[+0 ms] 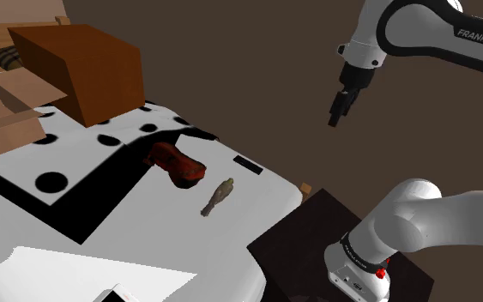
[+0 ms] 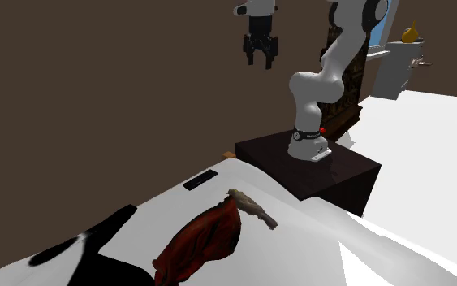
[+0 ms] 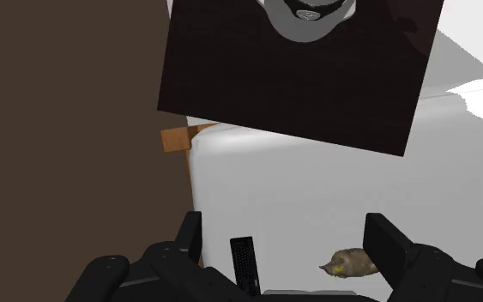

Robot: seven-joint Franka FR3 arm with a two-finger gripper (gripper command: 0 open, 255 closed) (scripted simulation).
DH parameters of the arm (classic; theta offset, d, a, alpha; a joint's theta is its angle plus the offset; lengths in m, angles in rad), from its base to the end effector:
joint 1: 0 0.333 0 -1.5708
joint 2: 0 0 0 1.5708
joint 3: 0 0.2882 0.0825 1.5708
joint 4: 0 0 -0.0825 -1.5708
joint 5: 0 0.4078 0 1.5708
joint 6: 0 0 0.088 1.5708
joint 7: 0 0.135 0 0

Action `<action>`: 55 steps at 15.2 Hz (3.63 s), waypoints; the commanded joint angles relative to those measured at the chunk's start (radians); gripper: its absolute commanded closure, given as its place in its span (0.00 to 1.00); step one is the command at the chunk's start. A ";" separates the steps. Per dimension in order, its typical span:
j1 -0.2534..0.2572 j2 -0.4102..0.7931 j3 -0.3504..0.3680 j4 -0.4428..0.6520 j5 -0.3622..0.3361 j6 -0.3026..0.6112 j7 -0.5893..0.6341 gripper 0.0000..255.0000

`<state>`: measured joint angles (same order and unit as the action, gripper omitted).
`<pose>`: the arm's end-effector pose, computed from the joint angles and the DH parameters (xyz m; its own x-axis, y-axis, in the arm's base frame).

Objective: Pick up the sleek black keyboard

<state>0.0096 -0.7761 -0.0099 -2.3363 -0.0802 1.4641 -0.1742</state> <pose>0.3386 -0.0121 0.5408 0.9800 0.1676 -0.1069 0.1742 -0.9831 0.0555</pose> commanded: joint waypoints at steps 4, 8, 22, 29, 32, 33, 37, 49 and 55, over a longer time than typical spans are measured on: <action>0.002 0.045 -0.014 -0.059 0.003 0.111 -0.006 0.00; 0.005 0.127 -0.033 -0.118 0.008 0.262 -0.016 0.00; 0.030 0.582 -0.085 -0.137 0.070 0.764 -0.086 0.00; 0.041 0.861 -0.088 -0.035 0.153 0.951 -0.156 0.00; 0.037 0.982 -0.078 0.030 0.195 1.011 -0.191 0.00; 0.034 1.022 -0.073 0.055 0.209 1.028 -0.202 0.00; 0.024 1.136 -0.055 0.123 0.243 1.076 -0.230 0.00; 0.017 1.218 -0.042 0.132 0.262 1.148 -0.246 1.00; 0.016 1.216 -0.043 0.132 0.262 1.146 -0.248 1.00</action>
<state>0.0241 0.4358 -0.0585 -2.2016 0.1800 2.6116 -0.4175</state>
